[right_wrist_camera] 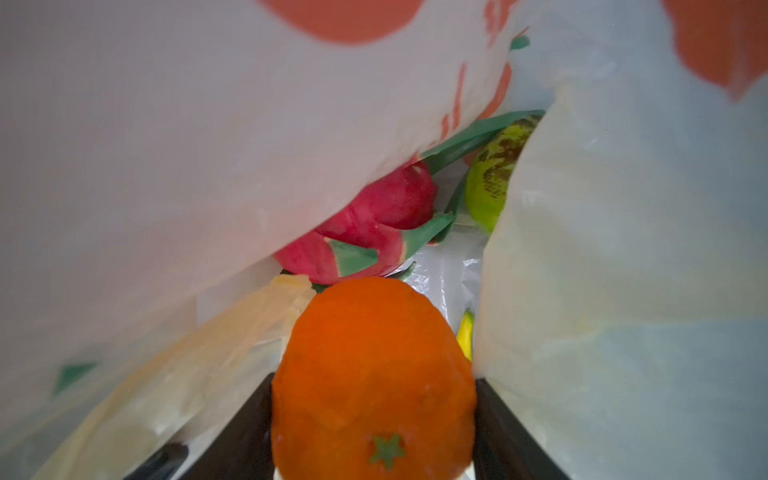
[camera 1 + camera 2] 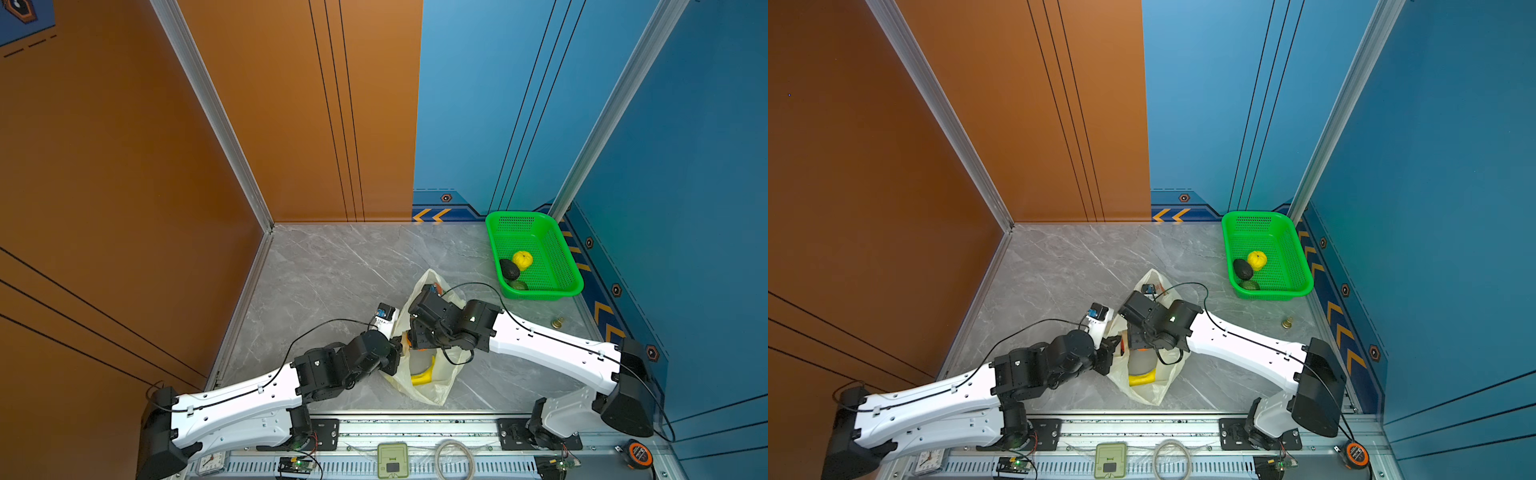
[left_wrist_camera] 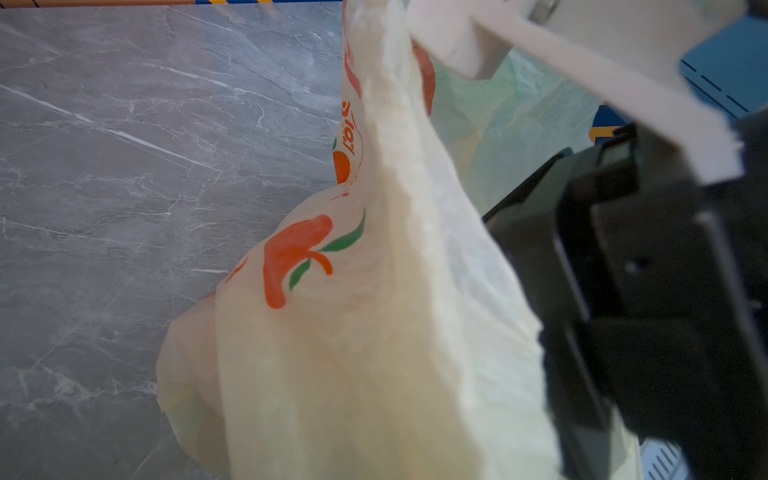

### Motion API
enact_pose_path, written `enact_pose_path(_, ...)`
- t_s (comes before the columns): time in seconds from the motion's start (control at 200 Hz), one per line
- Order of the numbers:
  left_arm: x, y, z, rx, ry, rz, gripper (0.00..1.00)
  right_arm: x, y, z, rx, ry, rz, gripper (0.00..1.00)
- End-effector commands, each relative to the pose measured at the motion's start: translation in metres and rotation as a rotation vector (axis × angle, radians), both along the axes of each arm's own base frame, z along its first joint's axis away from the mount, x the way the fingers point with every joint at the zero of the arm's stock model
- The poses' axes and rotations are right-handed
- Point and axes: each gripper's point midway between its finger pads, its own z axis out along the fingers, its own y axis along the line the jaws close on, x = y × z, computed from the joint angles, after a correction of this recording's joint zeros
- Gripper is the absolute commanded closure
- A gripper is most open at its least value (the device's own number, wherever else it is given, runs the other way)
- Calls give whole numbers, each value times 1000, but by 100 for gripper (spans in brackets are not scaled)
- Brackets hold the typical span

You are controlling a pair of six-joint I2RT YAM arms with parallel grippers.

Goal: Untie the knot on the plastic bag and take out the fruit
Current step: 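Close the right gripper on the orange and lift it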

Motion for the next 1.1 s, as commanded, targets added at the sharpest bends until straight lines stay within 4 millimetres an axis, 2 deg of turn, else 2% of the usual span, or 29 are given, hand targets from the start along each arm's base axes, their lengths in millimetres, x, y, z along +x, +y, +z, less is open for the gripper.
enact_pose_path(0.0, 0, 1, 5, 0, -25, 2, 100, -10, 10, -21, -40, 66, 37, 52)
enact_pose_path(0.065, 0, 1, 5, 0, -26, 3, 100, -8, 13, -34, -63, 64, 32, 51)
enact_pose_path(0.205, 0, 1, 6, -3, -28, 4, 100, 1, 5, -58, -121, 50, -14, 51)
enact_pose_path(0.28, -1, 2, 6, -4, -27, 4, 100, 6, 6, -65, -100, 54, -43, 44)
enact_pose_path(0.446, -2, 4, 7, 0, -26, 8, 100, 4, 9, -66, -87, 67, -59, 28)
enact_pose_path(0.681, -2, 4, 6, 3, -24, 9, 100, -9, 7, -74, -95, 110, -84, 16)
enact_pose_path(0.936, -3, 5, 5, 3, -21, 9, 100, -20, -4, -74, -109, 111, -105, 15)
enact_pose_path(1.096, -3, 4, 3, 6, -15, 8, 100, -21, -9, -88, -150, 121, -103, 15)
